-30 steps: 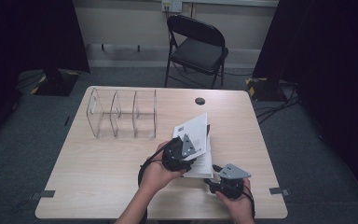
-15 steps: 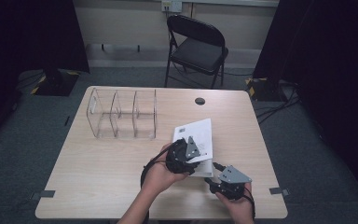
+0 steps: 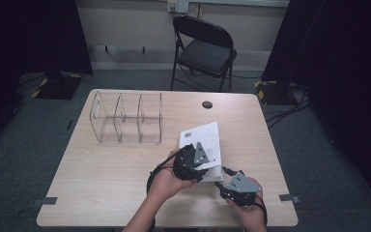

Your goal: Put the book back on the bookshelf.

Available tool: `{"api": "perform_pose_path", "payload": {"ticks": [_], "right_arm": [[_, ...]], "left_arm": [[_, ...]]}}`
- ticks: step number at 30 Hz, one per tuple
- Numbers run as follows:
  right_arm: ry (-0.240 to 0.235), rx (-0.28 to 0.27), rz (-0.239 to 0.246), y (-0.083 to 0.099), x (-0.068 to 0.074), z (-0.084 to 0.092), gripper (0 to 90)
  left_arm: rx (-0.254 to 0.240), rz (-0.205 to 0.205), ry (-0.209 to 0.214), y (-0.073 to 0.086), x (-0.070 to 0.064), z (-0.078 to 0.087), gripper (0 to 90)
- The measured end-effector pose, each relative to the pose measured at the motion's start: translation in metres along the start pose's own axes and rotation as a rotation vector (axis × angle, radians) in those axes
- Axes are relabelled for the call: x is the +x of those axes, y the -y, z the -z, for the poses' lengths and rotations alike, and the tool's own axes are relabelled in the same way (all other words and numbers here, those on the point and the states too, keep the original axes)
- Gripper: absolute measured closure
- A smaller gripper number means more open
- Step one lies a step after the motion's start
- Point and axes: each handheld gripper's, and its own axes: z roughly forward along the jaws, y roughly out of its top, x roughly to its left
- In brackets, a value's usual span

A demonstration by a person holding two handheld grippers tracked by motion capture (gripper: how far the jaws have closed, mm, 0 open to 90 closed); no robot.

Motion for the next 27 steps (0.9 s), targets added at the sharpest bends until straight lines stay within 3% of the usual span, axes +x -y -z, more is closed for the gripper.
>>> {"api": "perform_pose_path", "payload": {"ticks": [8,16,27], "right_arm": [[0.006,-0.036,0.151,-0.0021,0.0024,-0.0012,44.7],[-0.011,-0.049,0.189,-0.0073,0.0066,-0.0014,44.1],[-0.010,-0.076,0.190,-0.0099,0.0025,-0.0004,46.7]], "left_arm": [[0.000,-0.015,-0.005,-0.0022,-0.0007,-0.0004,48.3],[0.002,-0.026,-0.007,-0.0051,0.0002,-0.0008,48.2],[0.005,-0.022,-0.004,-0.0087,0.0032,0.0003,48.2]]}}
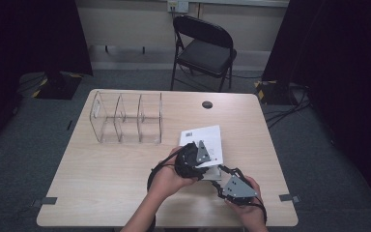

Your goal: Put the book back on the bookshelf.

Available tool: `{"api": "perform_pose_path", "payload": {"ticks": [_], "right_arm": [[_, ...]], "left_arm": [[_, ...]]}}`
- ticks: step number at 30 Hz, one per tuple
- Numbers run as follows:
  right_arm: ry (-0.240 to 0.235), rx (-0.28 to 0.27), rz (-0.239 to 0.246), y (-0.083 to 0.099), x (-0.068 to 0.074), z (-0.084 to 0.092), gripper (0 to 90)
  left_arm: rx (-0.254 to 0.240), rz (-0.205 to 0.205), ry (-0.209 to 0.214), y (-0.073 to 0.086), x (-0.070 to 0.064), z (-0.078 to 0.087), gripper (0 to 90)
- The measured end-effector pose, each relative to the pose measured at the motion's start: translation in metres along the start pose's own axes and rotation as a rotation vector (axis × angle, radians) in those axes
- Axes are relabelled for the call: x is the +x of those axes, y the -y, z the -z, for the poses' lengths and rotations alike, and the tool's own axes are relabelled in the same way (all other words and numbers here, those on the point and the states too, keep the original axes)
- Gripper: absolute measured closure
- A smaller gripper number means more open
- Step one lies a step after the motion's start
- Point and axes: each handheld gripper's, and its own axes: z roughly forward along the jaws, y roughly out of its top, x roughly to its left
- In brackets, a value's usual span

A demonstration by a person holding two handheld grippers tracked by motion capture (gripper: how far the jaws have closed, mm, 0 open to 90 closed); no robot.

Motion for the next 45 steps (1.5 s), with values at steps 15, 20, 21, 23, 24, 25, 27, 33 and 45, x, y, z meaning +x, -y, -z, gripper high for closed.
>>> {"api": "perform_pose_path", "payload": {"ticks": [15,20,21,23,24,25,27,33,45], "right_arm": [[-0.018,0.037,0.001,-0.017,-0.003,0.017,56.1],[-0.040,0.045,-0.031,-0.027,-0.006,0.022,57.1],[-0.046,0.048,-0.027,-0.027,-0.006,0.022,57.3],[-0.047,0.052,-0.025,-0.028,-0.007,0.022,57.4],[-0.049,0.054,-0.024,-0.028,-0.007,0.022,57.5],[-0.045,0.056,-0.027,-0.028,-0.007,0.023,57.9],[-0.044,0.063,-0.047,-0.026,-0.010,0.024,58.4],[-0.054,0.086,-0.110,-0.013,-0.025,0.028,61.8],[-0.079,0.097,-0.119,-0.001,-0.021,0.027,74.8]], "left_arm": [[-0.012,-0.012,0.049,-0.009,0.001,0.016,48.8],[-0.032,-0.003,0.055,-0.007,0.000,0.019,46.1],[-0.037,-0.002,0.049,-0.006,0.000,0.019,45.5],[-0.055,0.024,0.047,-0.002,0.003,0.019,41.5],[-0.070,0.044,0.051,0.000,0.005,0.021,34.6],[-0.075,0.060,0.046,0.002,0.008,0.023,26.7],[-0.103,0.065,0.052,0.005,0.013,0.031,26.0],[-0.159,0.128,0.018,0.023,0.030,0.061,18.0],[-0.121,0.127,0.060,0.085,0.025,0.052,20.5]]}}
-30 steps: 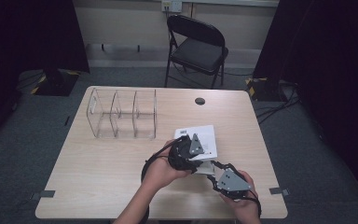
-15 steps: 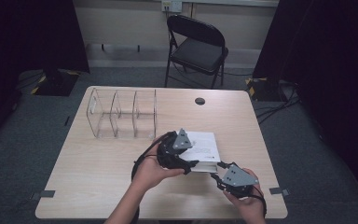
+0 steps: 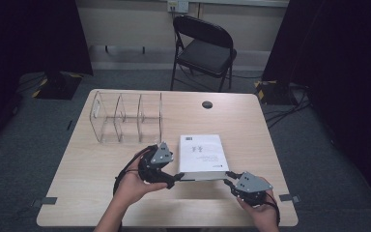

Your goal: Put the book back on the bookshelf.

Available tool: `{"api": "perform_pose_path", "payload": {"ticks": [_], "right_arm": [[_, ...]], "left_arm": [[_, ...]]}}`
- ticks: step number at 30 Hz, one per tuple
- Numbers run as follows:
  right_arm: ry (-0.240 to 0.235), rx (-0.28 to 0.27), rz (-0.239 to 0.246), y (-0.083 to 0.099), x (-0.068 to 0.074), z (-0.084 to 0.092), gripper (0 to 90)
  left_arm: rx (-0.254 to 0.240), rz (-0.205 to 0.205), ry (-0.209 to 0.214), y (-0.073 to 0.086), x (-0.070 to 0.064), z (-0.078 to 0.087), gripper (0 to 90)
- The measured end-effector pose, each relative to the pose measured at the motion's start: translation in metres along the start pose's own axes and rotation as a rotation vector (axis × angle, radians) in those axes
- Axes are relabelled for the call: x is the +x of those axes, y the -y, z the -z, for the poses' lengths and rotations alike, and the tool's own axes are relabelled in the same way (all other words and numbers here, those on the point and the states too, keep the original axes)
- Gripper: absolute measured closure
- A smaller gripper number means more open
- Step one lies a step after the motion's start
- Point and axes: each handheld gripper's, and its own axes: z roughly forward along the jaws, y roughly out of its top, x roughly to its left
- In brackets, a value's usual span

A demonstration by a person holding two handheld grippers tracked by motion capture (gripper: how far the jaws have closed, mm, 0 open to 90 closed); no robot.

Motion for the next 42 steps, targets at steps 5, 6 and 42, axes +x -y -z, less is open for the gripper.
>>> {"api": "perform_pose_path", "payload": {"ticks": [5,6,42], "right_arm": [[-0.008,-0.012,-0.001,-0.004,0.001,0.000,74.9],[-0.009,-0.009,0.002,-0.004,0.001,0.000,74.9],[-0.200,0.139,-0.204,0.017,0.019,-0.045,37.4]], "left_arm": [[-0.001,-0.019,0.009,0.030,0.001,-0.003,18.4],[0.019,-0.023,0.004,0.036,0.000,-0.005,17.4],[0.051,0.081,-0.027,0.074,-0.009,-0.050,23.1]]}}
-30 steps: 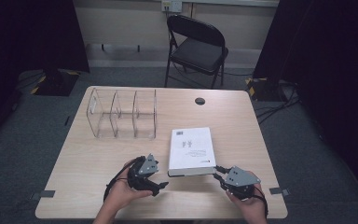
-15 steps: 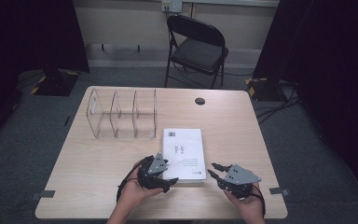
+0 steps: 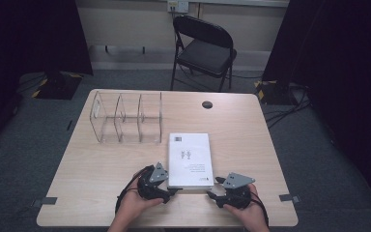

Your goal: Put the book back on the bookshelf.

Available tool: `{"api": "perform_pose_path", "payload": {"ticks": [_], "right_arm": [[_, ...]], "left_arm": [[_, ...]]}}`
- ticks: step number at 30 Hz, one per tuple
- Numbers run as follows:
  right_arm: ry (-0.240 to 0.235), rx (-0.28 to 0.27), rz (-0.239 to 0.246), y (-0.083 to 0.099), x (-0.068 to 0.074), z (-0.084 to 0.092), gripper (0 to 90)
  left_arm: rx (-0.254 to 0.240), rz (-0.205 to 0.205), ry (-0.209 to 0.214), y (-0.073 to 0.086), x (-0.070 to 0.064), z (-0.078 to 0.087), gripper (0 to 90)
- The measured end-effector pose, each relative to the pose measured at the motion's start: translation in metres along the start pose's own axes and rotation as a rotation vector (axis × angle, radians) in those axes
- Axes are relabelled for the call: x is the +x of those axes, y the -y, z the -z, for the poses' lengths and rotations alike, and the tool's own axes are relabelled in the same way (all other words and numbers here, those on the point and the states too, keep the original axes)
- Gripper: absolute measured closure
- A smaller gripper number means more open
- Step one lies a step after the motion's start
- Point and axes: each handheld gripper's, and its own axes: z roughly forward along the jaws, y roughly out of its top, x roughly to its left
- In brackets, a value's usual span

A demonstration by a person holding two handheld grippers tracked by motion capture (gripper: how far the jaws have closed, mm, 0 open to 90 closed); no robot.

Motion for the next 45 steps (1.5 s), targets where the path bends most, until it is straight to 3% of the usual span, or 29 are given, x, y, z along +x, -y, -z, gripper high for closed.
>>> {"api": "perform_pose_path", "payload": {"ticks": [4,6,10,15,17,19,22,23,25,32,35,37,38,39,40,43,45], "right_arm": [[-0.006,-0.011,0.001,-0.003,-0.002,-0.004,39.2],[-0.007,-0.007,0.007,-0.005,-0.002,-0.006,40.0],[-0.013,-0.001,0.018,-0.006,-0.001,-0.008,40.3],[-0.013,-0.006,0.038,-0.009,0.004,-0.011,44.9],[0.010,-0.018,0.031,-0.009,0.001,-0.009,55.3],[0.001,-0.008,0.009,-0.010,0.000,-0.009,55.3],[0.030,0.003,0.041,-0.013,0.004,-0.010,55.2],[0.032,0.003,0.052,-0.013,0.004,-0.009,55.3],[0.023,-0.003,0.069,-0.013,0.002,-0.008,55.7],[0.031,-0.053,0.062,-0.023,0.000,0.005,58.4],[0.010,-0.083,0.042,-0.027,0.001,0.007,62.2],[-0.004,-0.076,0.047,-0.028,0.004,0.005,63.0],[-0.001,-0.074,0.054,-0.028,0.006,0.004,63.1],[-0.002,-0.080,0.054,-0.028,0.007,0.004,63.7],[-0.006,-0.082,0.050,-0.029,0.007,0.005,64.1],[-0.003,-0.081,0.043,-0.030,0.008,0.006,64.3],[0.000,-0.084,0.034,-0.031,0.008,0.006,64.4]], "left_arm": [[0.031,0.002,-0.021,0.000,0.003,-0.001,28.0],[0.023,0.038,-0.012,0.000,0.002,-0.001,30.5],[0.049,0.051,-0.010,-0.002,0.001,0.000,34.5],[0.040,0.044,-0.023,-0.001,-0.001,0.003,37.8],[0.037,0.042,-0.017,0.000,0.000,0.003,38.1],[0.044,0.043,-0.016,-0.002,0.000,0.003,38.1],[0.056,0.035,-0.028,-0.004,0.000,0.002,37.8],[0.078,0.013,-0.036,-0.006,-0.001,0.002,37.4],[0.092,0.010,-0.043,-0.008,-0.003,0.001,36.4],[0.045,0.041,-0.021,-0.004,0.000,0.000,36.7],[-0.049,0.067,-0.047,-0.004,0.003,0.010,30.6],[-0.059,0.054,-0.072,-0.009,0.004,0.016,21.1],[-0.038,0.019,-0.091,-0.012,0.002,0.018,19.8],[-0.050,-0.012,-0.078,-0.015,-0.001,0.019,20.0],[-0.063,-0.015,-0.053,-0.019,-0.003,0.019,20.7],[-0.068,-0.057,-0.034,-0.031,-0.013,0.015,17.6],[-0.049,-0.095,-0.015,-0.038,-0.019,0.007,17.4]]}}
